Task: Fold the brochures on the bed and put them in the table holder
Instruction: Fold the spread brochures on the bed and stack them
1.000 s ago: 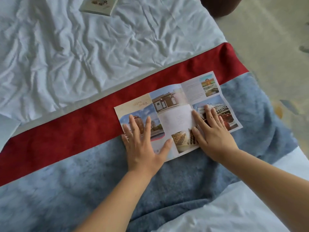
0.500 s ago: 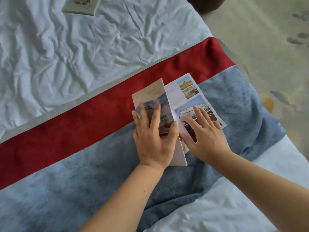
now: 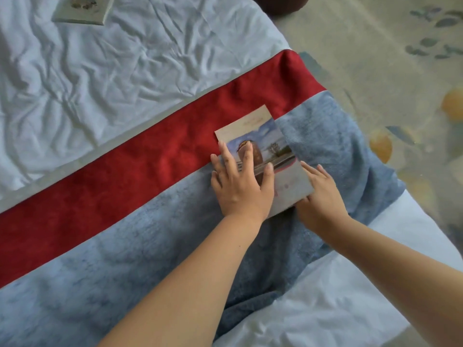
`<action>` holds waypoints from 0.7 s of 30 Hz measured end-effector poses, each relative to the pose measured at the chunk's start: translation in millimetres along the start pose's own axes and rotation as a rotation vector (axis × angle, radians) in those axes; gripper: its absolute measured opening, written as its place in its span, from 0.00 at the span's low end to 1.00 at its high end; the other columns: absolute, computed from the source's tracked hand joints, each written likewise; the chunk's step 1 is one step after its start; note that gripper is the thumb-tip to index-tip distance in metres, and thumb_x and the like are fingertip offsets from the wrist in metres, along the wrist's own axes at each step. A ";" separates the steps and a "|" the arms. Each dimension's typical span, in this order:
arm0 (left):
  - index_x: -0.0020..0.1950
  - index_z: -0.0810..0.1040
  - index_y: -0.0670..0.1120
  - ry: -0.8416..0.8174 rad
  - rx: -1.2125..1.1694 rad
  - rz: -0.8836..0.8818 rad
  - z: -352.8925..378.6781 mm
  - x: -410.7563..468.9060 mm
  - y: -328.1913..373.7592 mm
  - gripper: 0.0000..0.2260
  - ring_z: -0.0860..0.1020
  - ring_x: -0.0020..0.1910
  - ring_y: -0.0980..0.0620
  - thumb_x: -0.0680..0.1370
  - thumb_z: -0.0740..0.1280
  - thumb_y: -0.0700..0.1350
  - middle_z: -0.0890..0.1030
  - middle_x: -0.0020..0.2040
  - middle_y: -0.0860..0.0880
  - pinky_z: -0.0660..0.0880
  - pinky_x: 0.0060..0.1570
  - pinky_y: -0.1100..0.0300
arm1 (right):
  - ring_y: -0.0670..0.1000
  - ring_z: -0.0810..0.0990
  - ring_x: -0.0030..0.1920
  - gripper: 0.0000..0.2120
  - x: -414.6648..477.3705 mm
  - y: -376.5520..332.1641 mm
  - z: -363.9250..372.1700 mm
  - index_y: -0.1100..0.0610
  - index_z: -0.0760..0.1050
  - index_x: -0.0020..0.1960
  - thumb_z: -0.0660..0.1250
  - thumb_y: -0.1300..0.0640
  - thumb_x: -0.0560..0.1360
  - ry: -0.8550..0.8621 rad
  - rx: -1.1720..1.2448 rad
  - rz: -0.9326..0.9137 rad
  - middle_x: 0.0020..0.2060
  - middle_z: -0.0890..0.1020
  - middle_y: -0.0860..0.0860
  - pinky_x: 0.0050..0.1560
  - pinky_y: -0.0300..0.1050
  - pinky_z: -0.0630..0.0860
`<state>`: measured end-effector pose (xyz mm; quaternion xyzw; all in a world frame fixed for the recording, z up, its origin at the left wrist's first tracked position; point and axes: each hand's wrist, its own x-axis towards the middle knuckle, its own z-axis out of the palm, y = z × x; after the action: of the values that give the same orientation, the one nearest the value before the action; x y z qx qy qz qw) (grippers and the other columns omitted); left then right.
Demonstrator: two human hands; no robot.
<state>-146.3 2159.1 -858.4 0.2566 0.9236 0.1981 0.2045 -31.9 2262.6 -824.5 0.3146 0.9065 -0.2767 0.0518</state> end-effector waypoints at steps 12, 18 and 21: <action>0.83 0.53 0.58 0.172 0.207 0.077 34.3 1.9 -23.7 0.30 0.47 0.82 0.39 0.82 0.52 0.65 0.47 0.84 0.40 0.50 0.77 0.44 | 0.50 0.47 0.83 0.41 -8.6 23.5 8.0 0.53 0.52 0.84 0.58 0.69 0.73 -0.067 -0.120 -0.120 0.83 0.53 0.48 0.80 0.41 0.38; 0.83 0.53 0.56 0.168 0.275 0.100 37.8 1.7 -28.8 0.32 0.48 0.82 0.37 0.82 0.53 0.65 0.47 0.83 0.38 0.50 0.78 0.43 | 0.53 0.41 0.83 0.39 -13.9 23.2 19.6 0.56 0.51 0.84 0.53 0.55 0.73 -0.143 -0.182 -0.156 0.83 0.46 0.53 0.79 0.43 0.33; 0.84 0.50 0.54 0.149 0.300 0.114 36.0 -0.9 -29.7 0.32 0.46 0.82 0.37 0.82 0.52 0.65 0.44 0.83 0.38 0.48 0.79 0.44 | 0.54 0.37 0.82 0.40 -18.8 17.0 25.2 0.56 0.48 0.84 0.44 0.46 0.73 -0.152 -0.226 -0.159 0.83 0.43 0.56 0.80 0.46 0.33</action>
<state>-140.0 2144.5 -902.3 0.3210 0.9393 0.0878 0.0834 -8.8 2250.0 -848.7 0.2120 0.9475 -0.1991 0.1330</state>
